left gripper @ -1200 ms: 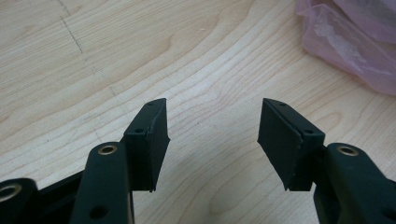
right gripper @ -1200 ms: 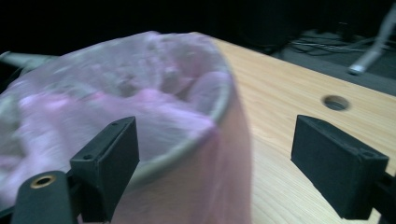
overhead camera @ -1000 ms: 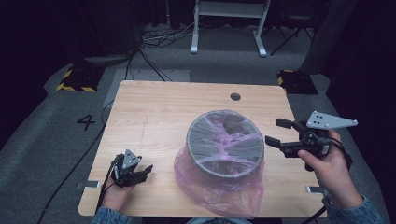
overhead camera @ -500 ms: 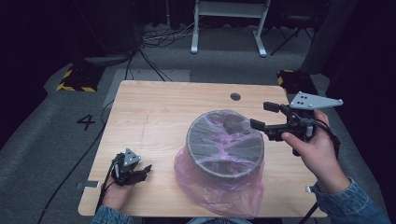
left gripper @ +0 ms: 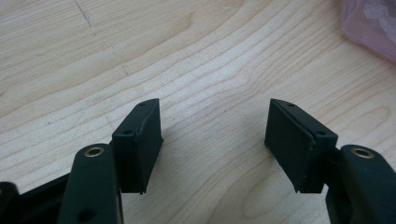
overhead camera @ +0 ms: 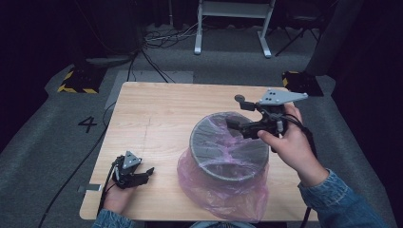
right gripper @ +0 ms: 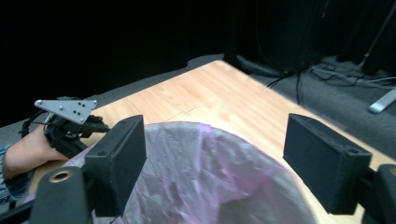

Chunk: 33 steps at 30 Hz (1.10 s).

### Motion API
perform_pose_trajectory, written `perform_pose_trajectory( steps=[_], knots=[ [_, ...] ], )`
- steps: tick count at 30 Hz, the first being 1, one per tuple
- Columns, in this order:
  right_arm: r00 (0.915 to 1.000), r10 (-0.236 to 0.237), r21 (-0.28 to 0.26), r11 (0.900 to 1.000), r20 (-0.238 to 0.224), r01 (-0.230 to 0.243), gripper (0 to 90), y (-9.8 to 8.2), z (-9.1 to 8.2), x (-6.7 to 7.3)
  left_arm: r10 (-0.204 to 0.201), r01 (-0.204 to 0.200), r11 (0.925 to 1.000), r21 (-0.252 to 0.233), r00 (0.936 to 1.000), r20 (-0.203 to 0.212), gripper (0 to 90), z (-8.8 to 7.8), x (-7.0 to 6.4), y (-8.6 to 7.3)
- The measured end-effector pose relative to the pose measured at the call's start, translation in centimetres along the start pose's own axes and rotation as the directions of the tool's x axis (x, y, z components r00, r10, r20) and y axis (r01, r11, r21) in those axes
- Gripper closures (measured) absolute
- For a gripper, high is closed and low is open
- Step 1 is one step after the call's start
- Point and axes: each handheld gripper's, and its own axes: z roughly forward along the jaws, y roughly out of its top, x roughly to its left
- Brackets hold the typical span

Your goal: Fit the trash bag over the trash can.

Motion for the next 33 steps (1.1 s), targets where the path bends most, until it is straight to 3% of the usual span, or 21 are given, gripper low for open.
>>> perform_pose_trajectory(
  steps=[10, 20, 29, 33],
  knots=[
    [0.9992, -0.023, 0.085, 0.996, -0.033, 0.026, 21.0, -0.9, 4.7, 1.7, -0.003, 0.003, 1.0000, 0.002, 1.0000, -0.002, 35.4, 0.0, 0.0, 0.0],
    [0.9984, -0.034, 0.176, 0.984, -0.045, 0.041, 22.5, -3.0, 7.7, 2.2, -0.007, 0.007, 1.0000, 0.002, 1.0000, -0.005, 35.3, 0.0, 0.0, 0.0],
    [0.9980, -0.045, 0.267, 0.962, -0.045, 0.055, 30.2, -4.4, 9.6, 2.1, -0.008, 0.008, 1.0000, 0.002, 1.0000, -0.005, 35.3, 0.0, 0.0, 0.0],
    [0.9985, -0.027, 0.318, 0.947, -0.047, 0.040, 28.5, -5.1, 10.4, 1.9, -0.008, 0.008, 1.0000, 0.002, 1.0000, -0.005, 35.3, 0.0, 0.0, 0.0]
  ],
)
